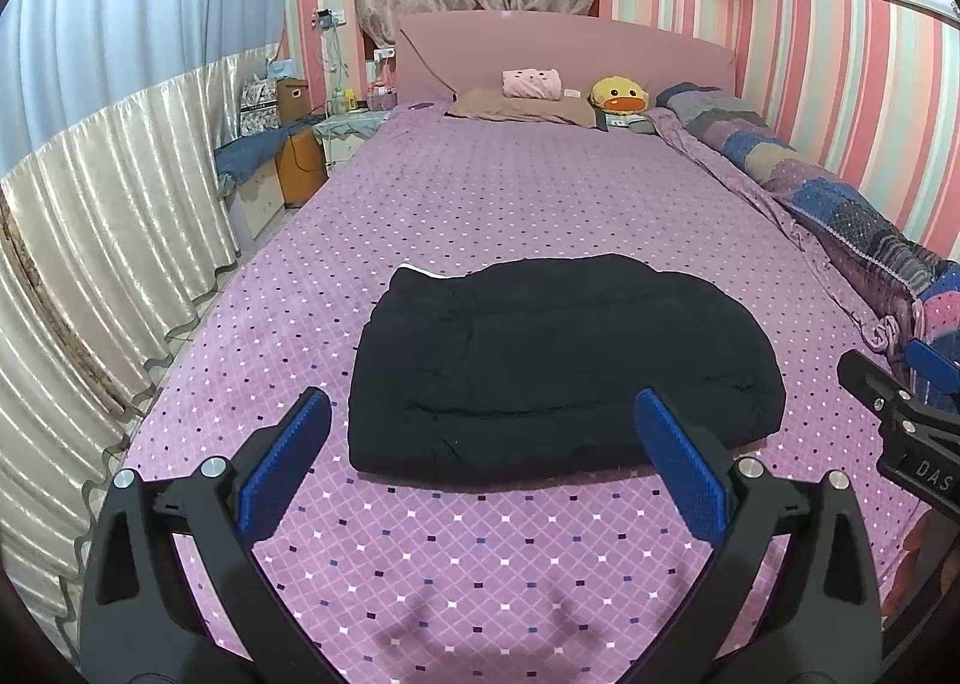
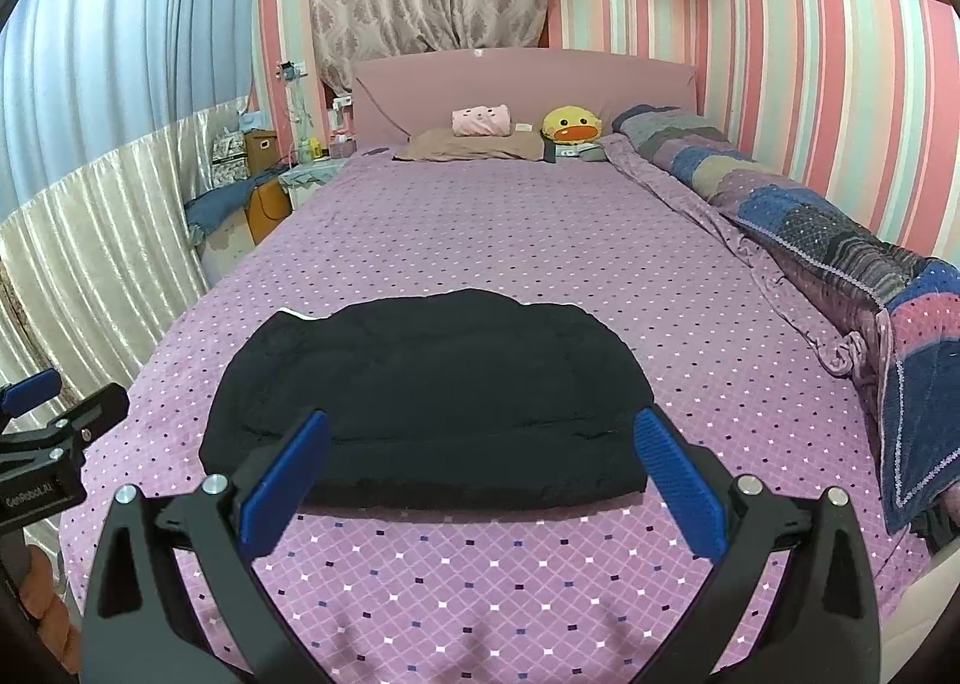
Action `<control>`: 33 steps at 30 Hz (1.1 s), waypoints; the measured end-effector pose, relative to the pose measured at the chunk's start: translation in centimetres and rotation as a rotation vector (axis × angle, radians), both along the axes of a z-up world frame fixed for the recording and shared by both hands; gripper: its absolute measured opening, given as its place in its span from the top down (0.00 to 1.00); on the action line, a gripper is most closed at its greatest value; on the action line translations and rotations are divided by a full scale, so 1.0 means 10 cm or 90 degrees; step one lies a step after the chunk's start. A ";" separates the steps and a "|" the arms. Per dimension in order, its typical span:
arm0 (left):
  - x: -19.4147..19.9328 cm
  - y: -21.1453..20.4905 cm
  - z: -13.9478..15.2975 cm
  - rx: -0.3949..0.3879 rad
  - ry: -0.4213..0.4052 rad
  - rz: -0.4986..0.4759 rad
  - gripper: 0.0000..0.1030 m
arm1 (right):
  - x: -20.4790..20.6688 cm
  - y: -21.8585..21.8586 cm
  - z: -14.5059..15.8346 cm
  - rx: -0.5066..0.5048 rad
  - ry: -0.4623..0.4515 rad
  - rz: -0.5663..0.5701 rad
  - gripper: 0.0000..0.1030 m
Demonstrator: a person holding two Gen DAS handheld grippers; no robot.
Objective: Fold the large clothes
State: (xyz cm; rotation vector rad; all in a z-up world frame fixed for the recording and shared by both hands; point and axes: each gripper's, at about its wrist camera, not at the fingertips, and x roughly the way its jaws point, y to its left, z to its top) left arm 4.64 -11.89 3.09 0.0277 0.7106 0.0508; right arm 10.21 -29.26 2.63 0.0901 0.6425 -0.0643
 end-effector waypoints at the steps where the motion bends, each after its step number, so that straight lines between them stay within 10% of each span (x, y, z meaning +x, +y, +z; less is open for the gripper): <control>1: 0.01 0.01 0.00 -0.001 0.000 0.000 0.03 | 0.00 0.00 0.00 0.001 0.000 -0.001 0.02; 33: 0.02 0.01 0.02 0.000 -0.001 -0.007 0.03 | -0.02 0.04 0.00 0.001 0.002 -0.012 0.02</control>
